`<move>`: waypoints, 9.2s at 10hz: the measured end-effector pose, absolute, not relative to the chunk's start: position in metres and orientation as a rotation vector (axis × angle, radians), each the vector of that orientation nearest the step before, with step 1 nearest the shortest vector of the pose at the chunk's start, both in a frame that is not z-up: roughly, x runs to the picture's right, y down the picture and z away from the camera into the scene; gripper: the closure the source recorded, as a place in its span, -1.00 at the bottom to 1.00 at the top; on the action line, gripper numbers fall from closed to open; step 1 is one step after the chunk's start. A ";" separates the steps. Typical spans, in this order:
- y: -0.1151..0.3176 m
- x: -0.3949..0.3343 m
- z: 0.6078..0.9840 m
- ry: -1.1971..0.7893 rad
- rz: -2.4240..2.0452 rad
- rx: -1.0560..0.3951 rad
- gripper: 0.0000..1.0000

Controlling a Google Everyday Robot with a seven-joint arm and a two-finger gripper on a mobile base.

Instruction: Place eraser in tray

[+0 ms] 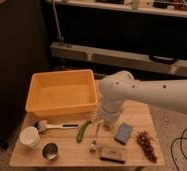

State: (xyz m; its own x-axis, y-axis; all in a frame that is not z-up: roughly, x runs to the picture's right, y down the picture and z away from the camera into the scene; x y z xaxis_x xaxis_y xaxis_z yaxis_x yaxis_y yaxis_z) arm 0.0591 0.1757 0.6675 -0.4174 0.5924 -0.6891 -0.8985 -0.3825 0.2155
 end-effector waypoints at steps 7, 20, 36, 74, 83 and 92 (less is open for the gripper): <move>0.190 0.065 0.666 0.747 2.002 -0.580 -0.30; 0.221 0.071 0.671 0.612 1.872 -0.573 -0.30; 0.208 0.071 0.648 -0.012 1.080 -0.550 -0.30; 0.319 0.111 0.738 -0.562 0.287 -0.664 0.33; 0.164 0.155 0.656 -0.542 0.354 -0.628 1.00; -0.033 0.029 0.631 -0.656 0.283 -0.588 1.00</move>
State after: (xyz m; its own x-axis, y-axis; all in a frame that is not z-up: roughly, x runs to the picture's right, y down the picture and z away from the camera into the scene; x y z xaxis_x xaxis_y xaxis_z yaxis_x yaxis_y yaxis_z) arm 0.0292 -0.0330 0.6313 0.7623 0.4240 0.4890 -0.0646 0.8016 -0.5943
